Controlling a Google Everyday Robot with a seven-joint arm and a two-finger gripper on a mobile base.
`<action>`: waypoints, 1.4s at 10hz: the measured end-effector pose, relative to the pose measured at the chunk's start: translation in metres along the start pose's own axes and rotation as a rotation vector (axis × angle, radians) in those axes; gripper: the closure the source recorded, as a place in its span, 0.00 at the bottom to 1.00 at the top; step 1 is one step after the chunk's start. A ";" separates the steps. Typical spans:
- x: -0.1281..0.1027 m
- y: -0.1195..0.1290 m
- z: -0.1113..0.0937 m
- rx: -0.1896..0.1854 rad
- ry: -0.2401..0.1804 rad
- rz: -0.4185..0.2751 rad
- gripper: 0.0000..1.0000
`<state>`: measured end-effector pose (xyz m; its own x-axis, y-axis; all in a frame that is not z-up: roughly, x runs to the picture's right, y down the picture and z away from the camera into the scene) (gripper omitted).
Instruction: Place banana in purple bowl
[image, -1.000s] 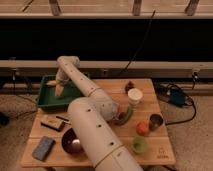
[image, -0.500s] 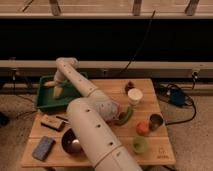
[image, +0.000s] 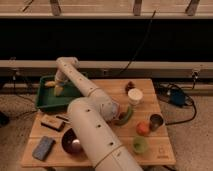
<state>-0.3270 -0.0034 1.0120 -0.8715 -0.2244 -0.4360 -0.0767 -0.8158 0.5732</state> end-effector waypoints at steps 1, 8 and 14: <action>-0.002 0.001 -0.002 -0.002 0.000 0.004 0.64; -0.020 -0.003 -0.027 -0.028 0.005 0.039 1.00; -0.037 -0.011 -0.042 -0.026 -0.013 0.056 1.00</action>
<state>-0.2735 -0.0085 0.9923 -0.8805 -0.2628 -0.3946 -0.0156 -0.8159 0.5780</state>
